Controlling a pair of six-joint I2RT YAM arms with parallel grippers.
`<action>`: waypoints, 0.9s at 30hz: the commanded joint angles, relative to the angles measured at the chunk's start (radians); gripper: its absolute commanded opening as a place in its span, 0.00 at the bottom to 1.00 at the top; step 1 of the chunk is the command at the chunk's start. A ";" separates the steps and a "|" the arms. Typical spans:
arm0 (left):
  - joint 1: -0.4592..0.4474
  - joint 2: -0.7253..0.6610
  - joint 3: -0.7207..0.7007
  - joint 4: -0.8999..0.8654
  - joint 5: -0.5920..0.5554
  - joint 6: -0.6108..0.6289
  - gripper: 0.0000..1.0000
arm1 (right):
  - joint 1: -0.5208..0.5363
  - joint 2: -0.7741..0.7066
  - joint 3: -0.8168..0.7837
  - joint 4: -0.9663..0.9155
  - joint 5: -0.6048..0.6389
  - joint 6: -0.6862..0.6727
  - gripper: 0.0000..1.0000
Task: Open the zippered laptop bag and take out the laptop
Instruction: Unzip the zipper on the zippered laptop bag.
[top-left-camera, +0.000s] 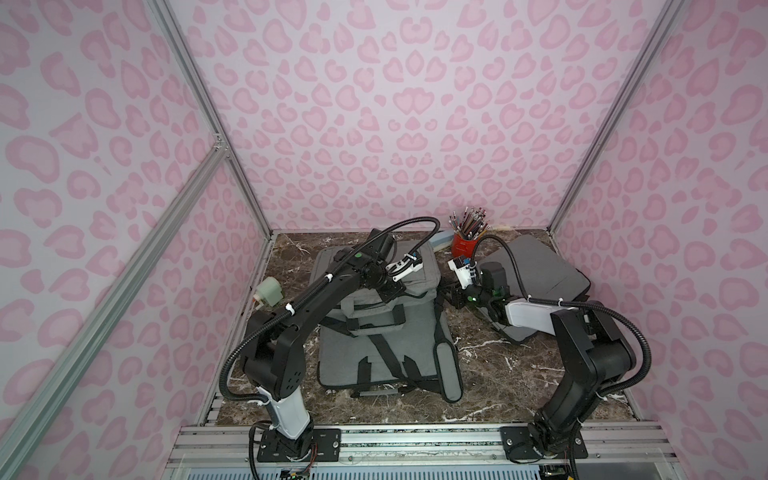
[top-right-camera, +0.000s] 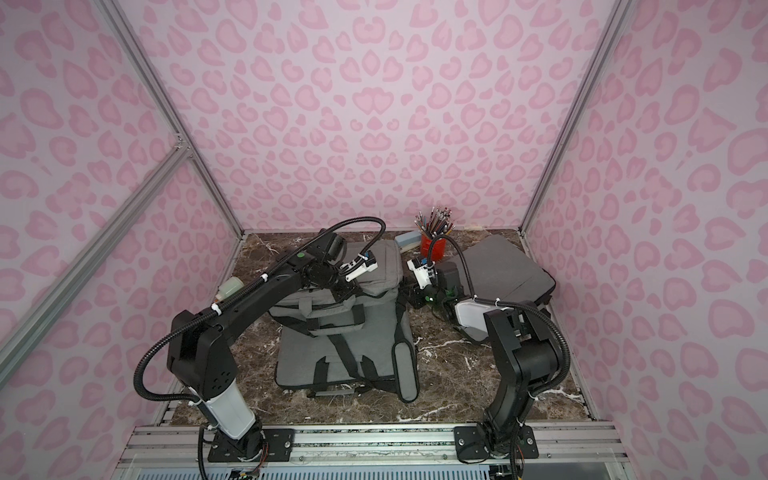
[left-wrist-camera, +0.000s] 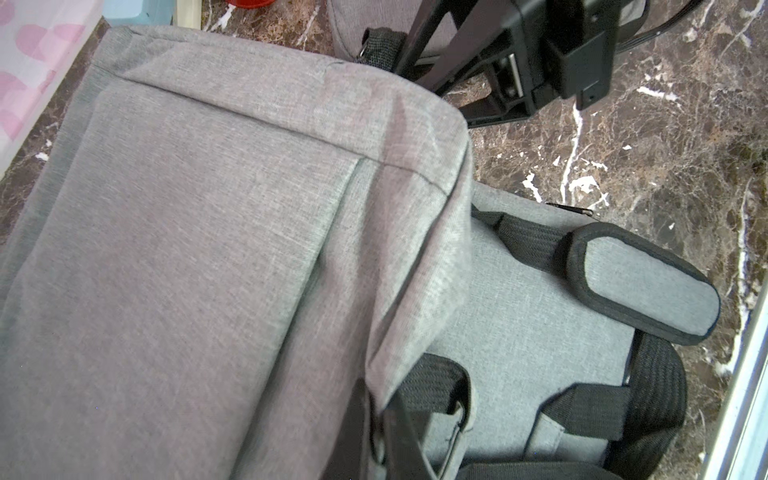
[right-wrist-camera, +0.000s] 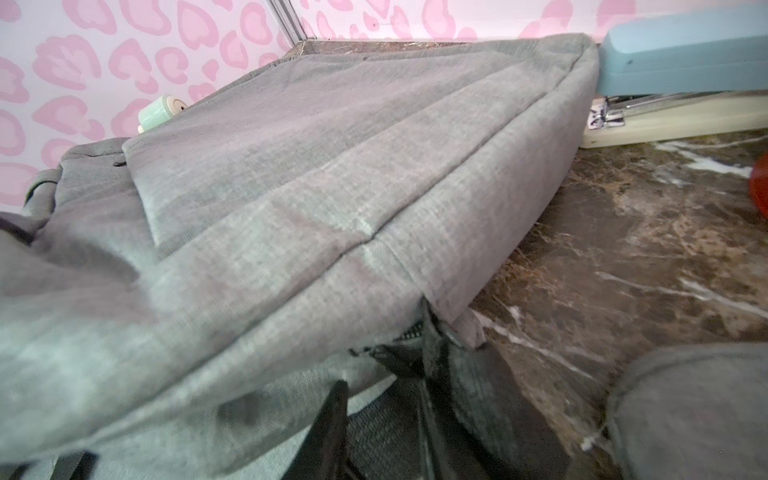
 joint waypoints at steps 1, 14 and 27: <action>0.002 -0.013 0.019 0.025 0.049 0.007 0.03 | 0.002 0.024 0.018 0.036 -0.054 0.006 0.33; 0.002 0.001 0.045 -0.007 0.068 0.050 0.03 | 0.010 -0.030 -0.050 0.203 -0.111 -0.056 0.35; 0.007 -0.002 0.055 -0.030 0.068 0.056 0.03 | 0.009 0.004 -0.049 0.146 -0.031 -0.153 0.32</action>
